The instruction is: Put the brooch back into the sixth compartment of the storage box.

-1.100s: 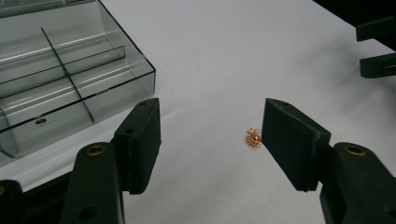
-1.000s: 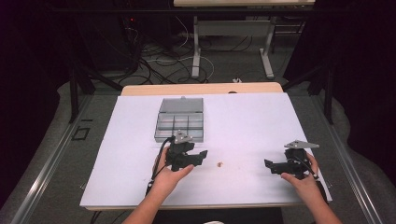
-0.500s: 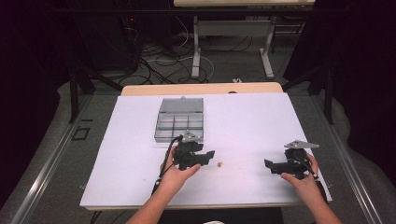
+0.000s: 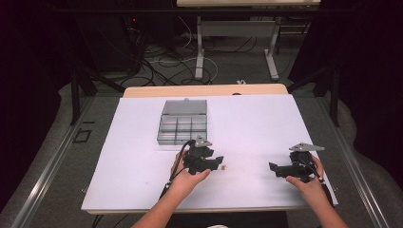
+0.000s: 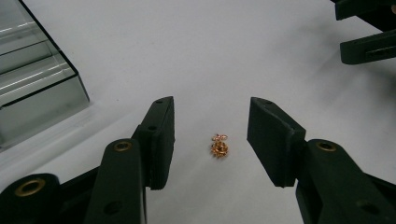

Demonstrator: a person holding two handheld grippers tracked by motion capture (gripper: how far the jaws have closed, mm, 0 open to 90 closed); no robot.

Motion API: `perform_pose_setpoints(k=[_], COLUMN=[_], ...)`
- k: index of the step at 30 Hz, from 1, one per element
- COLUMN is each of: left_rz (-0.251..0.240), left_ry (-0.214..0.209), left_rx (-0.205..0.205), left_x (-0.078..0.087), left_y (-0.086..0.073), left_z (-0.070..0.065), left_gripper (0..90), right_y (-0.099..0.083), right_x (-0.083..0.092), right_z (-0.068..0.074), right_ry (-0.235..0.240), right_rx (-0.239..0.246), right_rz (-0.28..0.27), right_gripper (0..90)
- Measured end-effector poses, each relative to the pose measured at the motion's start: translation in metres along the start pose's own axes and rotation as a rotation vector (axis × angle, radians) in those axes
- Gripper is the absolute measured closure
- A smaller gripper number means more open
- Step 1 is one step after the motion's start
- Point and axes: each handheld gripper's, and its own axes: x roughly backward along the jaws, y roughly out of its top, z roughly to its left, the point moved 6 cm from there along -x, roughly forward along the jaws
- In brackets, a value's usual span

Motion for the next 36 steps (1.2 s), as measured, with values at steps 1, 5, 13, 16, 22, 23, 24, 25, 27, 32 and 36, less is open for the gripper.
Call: perform_pose_setpoints(k=[1,5,13,16,22,23,24,25,27,32,36], left_rz=[0.002,0.018,0.035,0.038,0.054,0.053,0.054,0.061,0.061,0.082,0.089], left_ry=[-0.009,-0.008,-0.005,0.002,0.028,0.028,0.029,0.034,0.036,0.038,0.043], left_rx=[0.004,0.006,-0.004,-0.020,-0.054,-0.060,-0.062,-0.072,-0.074,-0.080,-0.089], left_x=[-0.001,-0.005,-0.013,-0.016,-0.023,-0.025,-0.026,-0.027,-0.030,-0.035,-0.038], left_y=[0.000,-0.001,-0.004,-0.006,-0.010,-0.011,-0.012,-0.012,-0.014,-0.017,-0.019], left_z=[-0.001,-0.003,-0.005,-0.006,-0.009,-0.010,-0.010,-0.011,-0.012,-0.014,-0.014], left_gripper=[53.1,56.1,59.2,59.7,61.0,61.2,61.2,61.2,61.6,62.7,63.1], right_y=[0.000,0.000,-0.001,-0.001,-0.001,-0.001,-0.001,-0.001,-0.001,-0.001,-0.001], right_x=[0.000,0.000,0.000,0.000,-0.001,-0.001,-0.001,-0.001,-0.001,-0.001,-0.001], right_z=[0.000,0.000,0.001,0.001,0.001,0.001,0.001,0.001,0.001,0.001,0.001], right_ry=[0.000,-0.001,0.004,0.005,0.007,0.007,0.007,0.006,0.008,0.009,0.009], right_rx=[0.000,0.002,0.001,0.002,0.001,0.002,0.001,0.004,0.006,0.007,0.008], right_rz=[0.000,0.001,0.008,0.007,0.006,0.005,0.005,0.007,0.007,0.008,0.009], right_gripper=[0.4,0.4,0.3,0.4,0.4,0.4,0.4,0.4,0.4,0.4,0.4])
